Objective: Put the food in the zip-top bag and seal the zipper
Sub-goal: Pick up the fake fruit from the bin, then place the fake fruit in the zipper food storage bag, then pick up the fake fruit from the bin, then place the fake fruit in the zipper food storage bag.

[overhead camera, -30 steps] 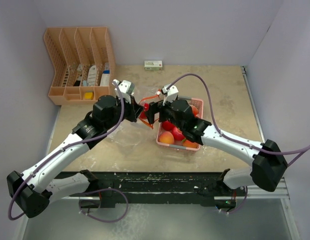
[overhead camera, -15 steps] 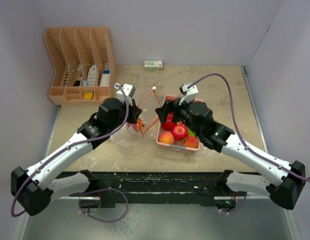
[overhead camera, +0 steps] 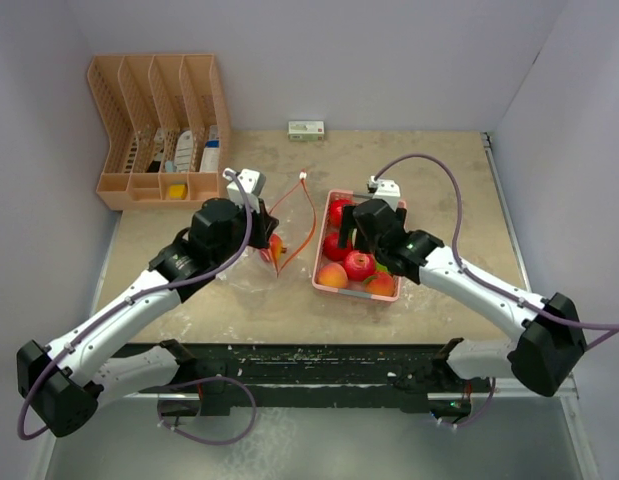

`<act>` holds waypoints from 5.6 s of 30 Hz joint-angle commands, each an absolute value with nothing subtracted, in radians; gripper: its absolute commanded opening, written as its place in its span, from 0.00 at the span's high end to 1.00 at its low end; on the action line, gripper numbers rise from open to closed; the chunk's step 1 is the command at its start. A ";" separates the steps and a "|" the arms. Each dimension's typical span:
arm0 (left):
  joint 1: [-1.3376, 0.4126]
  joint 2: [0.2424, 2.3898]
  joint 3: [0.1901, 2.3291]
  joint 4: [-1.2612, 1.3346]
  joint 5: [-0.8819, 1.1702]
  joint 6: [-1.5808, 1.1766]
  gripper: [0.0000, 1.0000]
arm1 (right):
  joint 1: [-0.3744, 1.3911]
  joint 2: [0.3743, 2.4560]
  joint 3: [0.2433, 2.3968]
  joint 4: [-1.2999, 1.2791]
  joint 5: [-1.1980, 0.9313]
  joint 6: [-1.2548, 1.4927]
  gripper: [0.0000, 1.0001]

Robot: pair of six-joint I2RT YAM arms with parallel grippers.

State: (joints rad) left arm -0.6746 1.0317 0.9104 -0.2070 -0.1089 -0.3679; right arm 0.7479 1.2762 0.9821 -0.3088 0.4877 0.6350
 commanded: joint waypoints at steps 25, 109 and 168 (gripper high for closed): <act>-0.676 0.974 0.911 -0.202 -0.123 -0.345 1.00 | 0.691 1.503 0.856 -0.235 0.312 0.725 0.13; -0.676 0.927 0.938 -0.254 -0.207 -0.325 1.00 | 0.623 1.546 1.262 -0.206 0.407 0.550 0.01; -0.675 0.944 0.929 -0.256 -0.223 -0.329 1.00 | 0.712 1.080 1.015 0.064 -0.104 0.339 0.35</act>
